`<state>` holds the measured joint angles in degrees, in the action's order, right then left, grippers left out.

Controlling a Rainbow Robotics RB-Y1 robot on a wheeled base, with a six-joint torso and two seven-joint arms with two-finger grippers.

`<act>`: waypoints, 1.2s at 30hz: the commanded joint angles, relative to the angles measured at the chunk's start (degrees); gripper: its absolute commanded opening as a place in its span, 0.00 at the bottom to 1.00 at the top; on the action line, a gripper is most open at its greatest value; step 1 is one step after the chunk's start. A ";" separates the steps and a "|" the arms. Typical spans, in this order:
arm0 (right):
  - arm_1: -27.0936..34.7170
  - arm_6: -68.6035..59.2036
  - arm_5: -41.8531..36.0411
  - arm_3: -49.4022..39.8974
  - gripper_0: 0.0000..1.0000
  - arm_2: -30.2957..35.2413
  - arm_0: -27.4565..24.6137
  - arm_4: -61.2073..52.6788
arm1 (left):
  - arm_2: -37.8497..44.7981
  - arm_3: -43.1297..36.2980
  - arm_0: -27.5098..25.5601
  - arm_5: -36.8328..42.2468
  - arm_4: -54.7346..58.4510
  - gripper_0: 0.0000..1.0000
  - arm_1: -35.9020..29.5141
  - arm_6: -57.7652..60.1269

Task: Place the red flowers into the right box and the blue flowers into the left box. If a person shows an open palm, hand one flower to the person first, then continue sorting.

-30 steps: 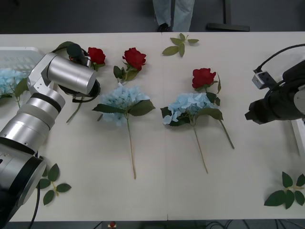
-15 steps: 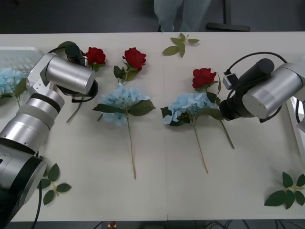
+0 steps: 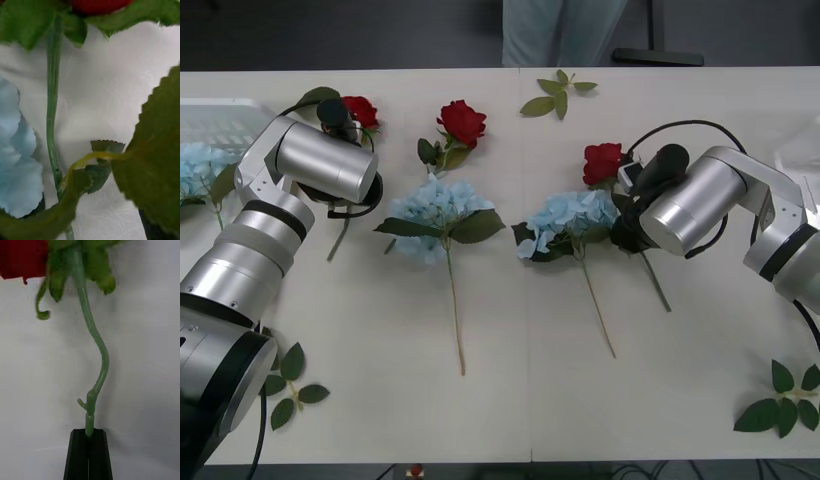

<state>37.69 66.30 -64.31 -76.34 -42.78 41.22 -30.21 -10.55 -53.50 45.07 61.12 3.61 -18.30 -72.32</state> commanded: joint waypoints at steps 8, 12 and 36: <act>-2.44 -2.05 1.21 2.77 0.00 0.41 1.15 1.56 | 3.87 -1.08 -1.74 1.37 -2.38 0.00 1.96 -1.60; -2.44 -2.23 0.94 3.30 0.00 -0.03 1.15 1.56 | 8.88 -5.12 -1.83 6.02 -1.67 0.00 1.96 -8.72; 11.97 -0.29 -11.54 -7.60 0.00 2.61 6.33 -12.15 | 18.72 -13.47 -1.92 14.81 4.65 0.00 -0.07 -26.47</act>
<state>43.48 66.24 -73.28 -78.64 -43.64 45.55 -39.23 8.11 -65.41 43.25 75.50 8.45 -17.24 -98.40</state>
